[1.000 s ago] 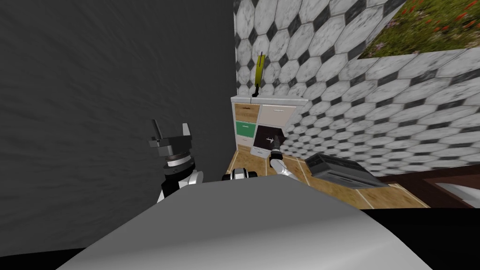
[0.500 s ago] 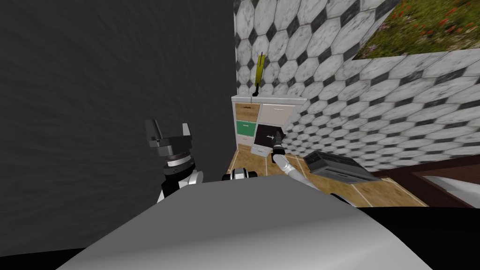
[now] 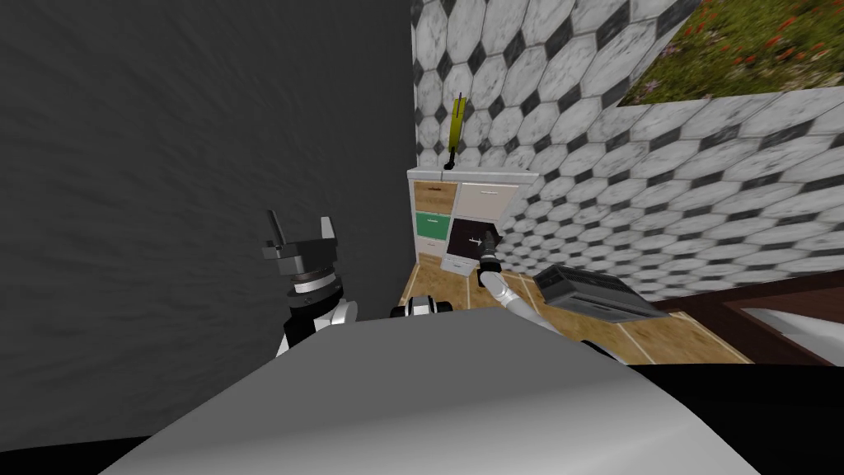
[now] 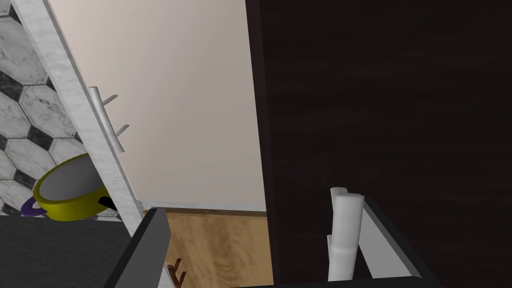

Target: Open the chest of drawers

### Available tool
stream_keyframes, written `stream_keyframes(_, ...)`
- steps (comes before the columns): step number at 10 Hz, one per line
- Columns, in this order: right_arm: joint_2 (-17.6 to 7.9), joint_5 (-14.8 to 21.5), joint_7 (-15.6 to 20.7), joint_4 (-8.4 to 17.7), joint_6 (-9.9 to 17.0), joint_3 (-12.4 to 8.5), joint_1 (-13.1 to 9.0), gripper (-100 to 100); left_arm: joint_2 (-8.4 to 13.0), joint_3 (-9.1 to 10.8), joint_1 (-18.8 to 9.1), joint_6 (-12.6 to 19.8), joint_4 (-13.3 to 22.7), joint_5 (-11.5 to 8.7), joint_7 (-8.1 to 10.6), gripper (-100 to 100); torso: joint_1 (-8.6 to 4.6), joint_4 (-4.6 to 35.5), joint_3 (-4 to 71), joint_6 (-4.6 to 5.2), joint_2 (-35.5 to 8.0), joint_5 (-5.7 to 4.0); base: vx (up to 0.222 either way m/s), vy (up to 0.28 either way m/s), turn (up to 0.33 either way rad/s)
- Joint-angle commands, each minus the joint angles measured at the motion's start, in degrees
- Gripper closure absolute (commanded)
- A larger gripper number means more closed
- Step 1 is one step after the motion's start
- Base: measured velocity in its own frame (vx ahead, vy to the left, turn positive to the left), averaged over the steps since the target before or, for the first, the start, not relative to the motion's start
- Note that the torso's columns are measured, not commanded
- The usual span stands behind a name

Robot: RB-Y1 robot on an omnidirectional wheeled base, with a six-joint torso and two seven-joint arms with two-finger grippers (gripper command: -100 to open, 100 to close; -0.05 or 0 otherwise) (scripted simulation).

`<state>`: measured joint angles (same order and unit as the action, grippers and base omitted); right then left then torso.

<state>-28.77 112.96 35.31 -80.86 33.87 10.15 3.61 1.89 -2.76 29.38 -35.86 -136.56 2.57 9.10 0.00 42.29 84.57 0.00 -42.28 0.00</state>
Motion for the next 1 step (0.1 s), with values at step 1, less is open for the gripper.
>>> stream_keyframes(1, 0.0, 0.0, 0.0, 0.0, 0.0, 0.0, 0.0, 0, 0.0, 0.0, 0.0, 0.0, 0.0, 0.0, 0.0, 0, 0.0, 0.0, 0.0, 0.0, 0.0, 0.0, 0.0, 0.0, 0.0)
